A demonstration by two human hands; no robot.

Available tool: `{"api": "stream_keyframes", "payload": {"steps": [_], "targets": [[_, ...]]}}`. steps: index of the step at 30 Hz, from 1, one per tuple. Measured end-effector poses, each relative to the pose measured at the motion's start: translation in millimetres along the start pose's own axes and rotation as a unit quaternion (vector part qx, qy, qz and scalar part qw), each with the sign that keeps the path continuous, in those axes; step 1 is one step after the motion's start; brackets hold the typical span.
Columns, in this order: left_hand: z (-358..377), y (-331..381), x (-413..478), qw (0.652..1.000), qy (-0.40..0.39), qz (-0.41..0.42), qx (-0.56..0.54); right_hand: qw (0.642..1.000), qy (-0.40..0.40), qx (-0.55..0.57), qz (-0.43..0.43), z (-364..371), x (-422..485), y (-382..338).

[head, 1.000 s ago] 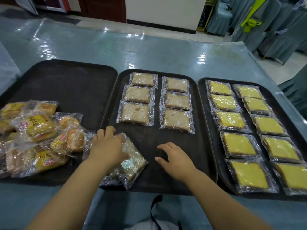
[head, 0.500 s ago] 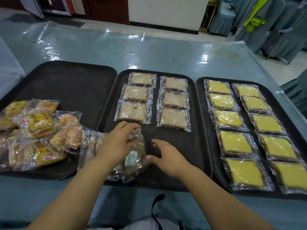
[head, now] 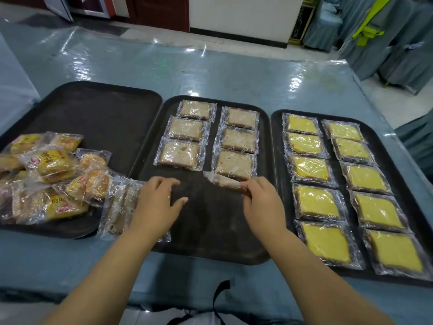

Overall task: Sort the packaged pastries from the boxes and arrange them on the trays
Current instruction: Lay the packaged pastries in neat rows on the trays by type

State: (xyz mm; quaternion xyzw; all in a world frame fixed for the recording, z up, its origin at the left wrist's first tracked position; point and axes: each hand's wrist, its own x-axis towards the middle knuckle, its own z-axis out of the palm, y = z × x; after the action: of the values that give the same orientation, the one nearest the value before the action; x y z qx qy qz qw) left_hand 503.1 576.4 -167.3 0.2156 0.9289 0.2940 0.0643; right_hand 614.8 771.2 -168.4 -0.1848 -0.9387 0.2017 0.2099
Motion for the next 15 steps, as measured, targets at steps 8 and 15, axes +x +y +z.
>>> {"api": "stream_keyframes", "payload": {"steps": [8, 15], "targets": [[12.4, -30.6, -22.5, 0.976, -0.051, -0.114, 0.181, 0.96, -0.244, -0.137, -0.028, 29.8, -41.2, 5.0], [16.1, -35.7, -28.0, 0.965, -0.045, -0.149, 0.211, 0.922, -0.352, -0.163, -0.012, 41.8, -44.9, -4.7]]}}
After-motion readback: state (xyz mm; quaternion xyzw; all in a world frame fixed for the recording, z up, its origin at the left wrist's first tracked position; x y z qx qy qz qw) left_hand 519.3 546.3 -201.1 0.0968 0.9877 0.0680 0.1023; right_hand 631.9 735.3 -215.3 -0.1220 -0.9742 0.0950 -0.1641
